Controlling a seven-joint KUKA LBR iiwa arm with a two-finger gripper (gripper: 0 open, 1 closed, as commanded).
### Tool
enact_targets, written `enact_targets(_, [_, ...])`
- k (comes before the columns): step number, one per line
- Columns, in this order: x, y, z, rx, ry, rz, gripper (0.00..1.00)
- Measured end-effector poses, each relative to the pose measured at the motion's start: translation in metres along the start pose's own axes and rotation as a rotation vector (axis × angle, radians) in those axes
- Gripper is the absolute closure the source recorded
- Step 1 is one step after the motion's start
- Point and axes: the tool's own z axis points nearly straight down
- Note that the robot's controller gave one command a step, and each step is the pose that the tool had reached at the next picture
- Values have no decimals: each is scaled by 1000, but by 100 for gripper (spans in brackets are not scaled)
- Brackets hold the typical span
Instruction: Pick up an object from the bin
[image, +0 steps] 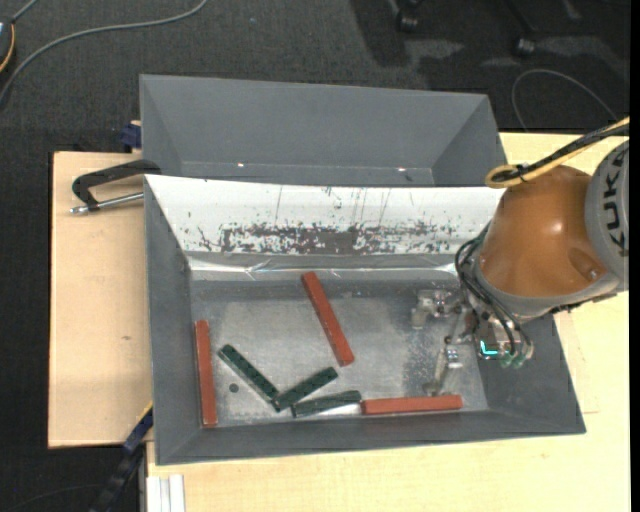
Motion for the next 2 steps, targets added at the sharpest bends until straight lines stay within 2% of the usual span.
enact_targets(1, [2, 6, 78, -1, 1, 95, 0])
enact_targets(2, [-3, 63, 75, -2, -8, 45, 0])
